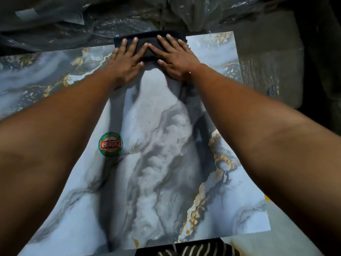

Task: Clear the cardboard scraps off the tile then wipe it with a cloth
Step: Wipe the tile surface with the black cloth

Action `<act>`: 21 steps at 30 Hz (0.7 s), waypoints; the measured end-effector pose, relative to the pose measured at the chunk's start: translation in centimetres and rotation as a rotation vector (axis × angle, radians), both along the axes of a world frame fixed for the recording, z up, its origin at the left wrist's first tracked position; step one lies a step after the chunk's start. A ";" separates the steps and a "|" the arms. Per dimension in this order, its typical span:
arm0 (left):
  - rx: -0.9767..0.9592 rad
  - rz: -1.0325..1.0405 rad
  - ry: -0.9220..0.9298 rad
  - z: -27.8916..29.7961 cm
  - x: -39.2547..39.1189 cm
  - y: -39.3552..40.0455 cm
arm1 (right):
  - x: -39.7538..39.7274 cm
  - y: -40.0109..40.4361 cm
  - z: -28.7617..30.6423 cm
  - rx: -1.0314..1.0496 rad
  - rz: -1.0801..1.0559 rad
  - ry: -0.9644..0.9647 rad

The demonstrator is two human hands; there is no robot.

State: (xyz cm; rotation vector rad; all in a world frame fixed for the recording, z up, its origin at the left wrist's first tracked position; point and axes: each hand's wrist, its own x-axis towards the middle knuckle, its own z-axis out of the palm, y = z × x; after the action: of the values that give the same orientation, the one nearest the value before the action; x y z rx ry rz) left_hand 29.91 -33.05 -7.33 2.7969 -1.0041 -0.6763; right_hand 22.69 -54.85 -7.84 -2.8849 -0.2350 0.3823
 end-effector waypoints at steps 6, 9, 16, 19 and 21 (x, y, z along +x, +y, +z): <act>0.009 0.017 -0.011 0.0 -0.1 -0.4 | -0.1 0.3 0.0 -0.003 -0.029 0.006; -0.011 0.016 -0.013 -0.2 -2.8 0.0 | -3.0 1.1 -0.2 -0.014 -0.039 -0.016; 0.027 -0.054 -0.082 -1.0 -12.9 3.4 | -14.1 3.4 -0.5 -0.021 -0.036 -0.016; 0.025 -0.079 -0.102 -1.1 -19.2 5.8 | -20.5 5.0 -0.6 -0.017 -0.021 -0.025; 0.040 -0.096 -0.087 -1.0 -23.8 7.4 | -25.3 6.2 -0.5 -0.018 -0.018 -0.029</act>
State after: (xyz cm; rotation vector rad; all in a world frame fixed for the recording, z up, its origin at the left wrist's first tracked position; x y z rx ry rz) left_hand 6.06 -25.61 -8.32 2.8510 -1.1591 -0.5956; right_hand -2.60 -48.65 -8.37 -2.9098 -0.2116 0.3417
